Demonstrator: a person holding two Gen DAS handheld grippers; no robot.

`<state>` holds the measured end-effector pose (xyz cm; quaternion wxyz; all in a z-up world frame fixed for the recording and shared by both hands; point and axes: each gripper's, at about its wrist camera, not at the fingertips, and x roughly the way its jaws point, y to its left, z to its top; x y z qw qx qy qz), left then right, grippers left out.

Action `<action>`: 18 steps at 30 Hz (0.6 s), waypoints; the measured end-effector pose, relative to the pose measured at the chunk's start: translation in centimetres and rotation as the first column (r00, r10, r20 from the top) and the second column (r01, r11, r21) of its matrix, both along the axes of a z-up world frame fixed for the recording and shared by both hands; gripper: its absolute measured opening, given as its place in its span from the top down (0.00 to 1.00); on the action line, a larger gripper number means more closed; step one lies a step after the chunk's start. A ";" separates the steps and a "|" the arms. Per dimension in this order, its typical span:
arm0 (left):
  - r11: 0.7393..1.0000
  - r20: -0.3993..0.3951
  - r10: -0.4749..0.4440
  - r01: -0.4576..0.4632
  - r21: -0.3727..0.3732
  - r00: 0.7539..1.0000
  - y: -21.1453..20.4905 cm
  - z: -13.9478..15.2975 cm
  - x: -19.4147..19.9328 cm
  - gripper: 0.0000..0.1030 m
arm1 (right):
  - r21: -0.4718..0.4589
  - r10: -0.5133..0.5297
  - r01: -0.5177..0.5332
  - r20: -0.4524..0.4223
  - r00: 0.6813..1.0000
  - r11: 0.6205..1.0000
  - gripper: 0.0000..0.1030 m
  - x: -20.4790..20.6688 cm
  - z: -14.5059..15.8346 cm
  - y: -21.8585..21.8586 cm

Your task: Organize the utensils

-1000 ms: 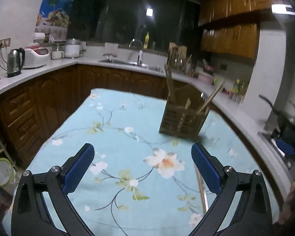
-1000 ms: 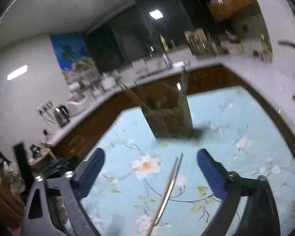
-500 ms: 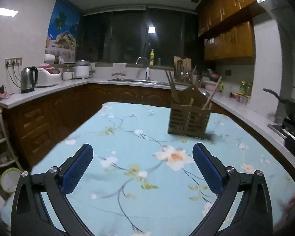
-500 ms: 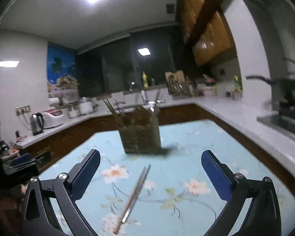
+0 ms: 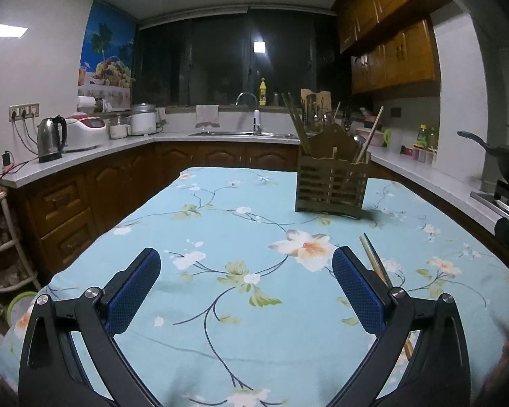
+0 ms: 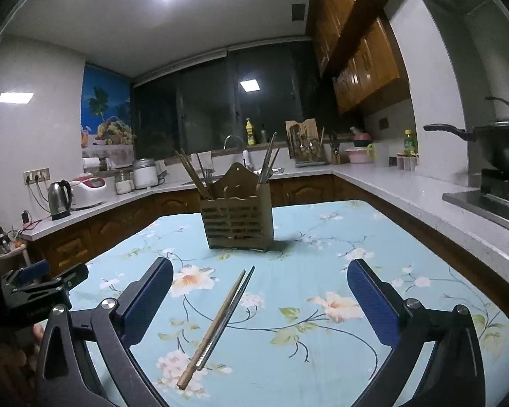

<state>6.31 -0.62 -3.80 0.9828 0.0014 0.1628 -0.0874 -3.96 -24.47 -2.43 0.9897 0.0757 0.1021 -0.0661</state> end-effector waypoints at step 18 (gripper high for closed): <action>1.000 0.021 -0.014 0.014 0.027 1.000 -0.9 0.8 -0.5 0.00 | -0.009 -0.017 0.017 -0.005 1.000 1.000 0.00 0.1 -0.6 0.1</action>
